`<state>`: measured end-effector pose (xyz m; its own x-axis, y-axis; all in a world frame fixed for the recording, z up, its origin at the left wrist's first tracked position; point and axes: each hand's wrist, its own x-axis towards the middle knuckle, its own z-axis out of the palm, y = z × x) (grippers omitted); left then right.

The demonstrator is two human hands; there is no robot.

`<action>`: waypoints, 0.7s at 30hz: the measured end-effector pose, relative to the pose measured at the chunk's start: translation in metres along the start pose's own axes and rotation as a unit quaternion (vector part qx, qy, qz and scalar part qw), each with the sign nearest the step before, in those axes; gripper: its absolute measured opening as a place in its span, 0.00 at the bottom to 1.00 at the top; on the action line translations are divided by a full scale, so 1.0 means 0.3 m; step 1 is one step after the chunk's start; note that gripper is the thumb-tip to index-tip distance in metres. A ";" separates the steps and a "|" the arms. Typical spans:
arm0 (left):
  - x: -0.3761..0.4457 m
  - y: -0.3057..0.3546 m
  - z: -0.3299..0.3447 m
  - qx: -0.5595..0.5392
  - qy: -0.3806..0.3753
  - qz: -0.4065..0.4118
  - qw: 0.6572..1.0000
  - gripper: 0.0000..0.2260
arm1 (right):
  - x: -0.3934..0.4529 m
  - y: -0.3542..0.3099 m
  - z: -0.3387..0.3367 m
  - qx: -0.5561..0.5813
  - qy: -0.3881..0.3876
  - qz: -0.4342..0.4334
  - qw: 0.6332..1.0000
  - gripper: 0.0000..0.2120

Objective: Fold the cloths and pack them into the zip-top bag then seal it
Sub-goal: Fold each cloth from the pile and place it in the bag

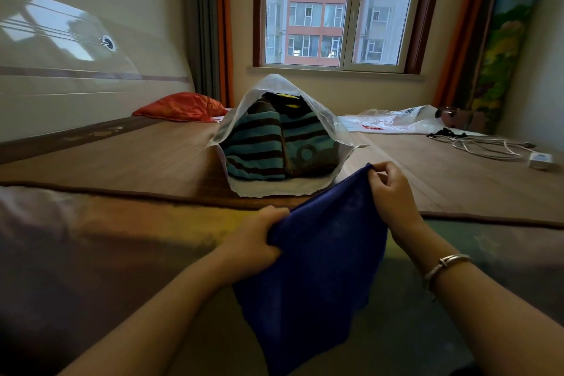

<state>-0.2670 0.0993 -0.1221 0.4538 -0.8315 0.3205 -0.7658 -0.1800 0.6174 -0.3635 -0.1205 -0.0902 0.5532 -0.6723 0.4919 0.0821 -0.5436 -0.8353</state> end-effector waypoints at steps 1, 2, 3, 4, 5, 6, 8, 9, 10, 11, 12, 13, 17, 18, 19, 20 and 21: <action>0.002 -0.007 -0.025 0.009 0.025 -0.001 1.000 0.11 | 0.001 0.002 -0.003 -0.002 0.002 -0.003 1.000 0.08; 0.003 -0.016 -0.051 0.020 0.047 -0.003 0.999 0.09 | 0.002 0.001 -0.003 -0.003 0.007 -0.008 1.000 0.07; 0.004 -0.023 -0.078 0.029 0.062 -0.008 0.998 0.08 | 0.002 0.001 -0.001 -0.003 0.011 -0.012 1.000 0.07; 0.007 -0.030 -0.104 0.032 0.067 -0.015 0.997 0.07 | 0.003 0.001 0.002 -0.005 0.012 -0.015 1.000 0.07; 0.012 -0.036 -0.125 0.029 0.063 -0.023 0.997 0.08 | 0.003 0.003 0.008 -0.008 0.012 -0.015 1.000 0.06; 0.015 -0.037 -0.141 0.022 0.056 -0.028 0.998 0.08 | 0.004 0.008 0.016 -0.012 0.013 -0.014 1.000 0.06; 0.024 -0.034 -0.160 0.013 0.030 -0.037 0.999 0.10 | 0.010 0.021 0.032 -0.021 0.011 -0.002 1.000 0.06; 0.031 -0.033 -0.160 0.010 0.016 -0.041 0.999 0.12 | 0.015 0.028 0.040 -0.025 0.007 0.006 1.000 0.06; 0.037 -0.030 -0.155 0.005 0.001 -0.050 0.999 0.13 | 0.019 0.036 0.046 -0.029 0.003 0.015 0.999 0.06; 0.040 -0.024 -0.147 -0.009 -0.010 -0.060 0.998 0.13 | 0.025 0.044 0.053 -0.032 0.000 0.021 0.999 0.06; 0.041 -0.012 -0.142 -0.031 -0.018 -0.075 0.997 0.11 | 0.029 0.049 0.060 -0.035 -0.001 0.025 0.999 0.06; 0.041 0.000 -0.139 -0.055 -0.019 -0.091 0.994 0.10 | 0.032 0.051 0.066 -0.036 0.000 0.028 0.999 0.06; 0.032 0.029 -0.155 -0.124 -0.025 -0.162 0.979 0.12 | 0.034 0.037 0.086 -0.007 0.020 0.014 1.000 0.05; 0.026 0.029 -0.159 -0.120 -0.046 -0.186 0.974 0.11 | 0.030 0.029 0.091 0.000 0.024 0.006 1.000 0.05; 0.018 0.026 -0.161 -0.092 -0.071 -0.208 0.971 0.11 | 0.026 0.023 0.096 0.002 0.024 -0.004 1.000 0.04; 0.010 0.018 -0.159 -0.055 -0.094 -0.224 0.968 0.11 | 0.019 0.017 0.102 0.001 0.022 -0.015 1.000 0.04; 0.006 0.002 -0.154 -0.019 -0.107 -0.233 0.966 0.13 | 0.011 0.010 0.110 -0.001 0.018 -0.026 1.000 0.04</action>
<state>-0.2455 0.1221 -0.0881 0.6377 -0.7550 -0.1527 -0.4811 -0.5451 0.6866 -0.3341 -0.1079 -0.0991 0.5183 -0.6607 0.5430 0.1081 -0.5792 -0.8080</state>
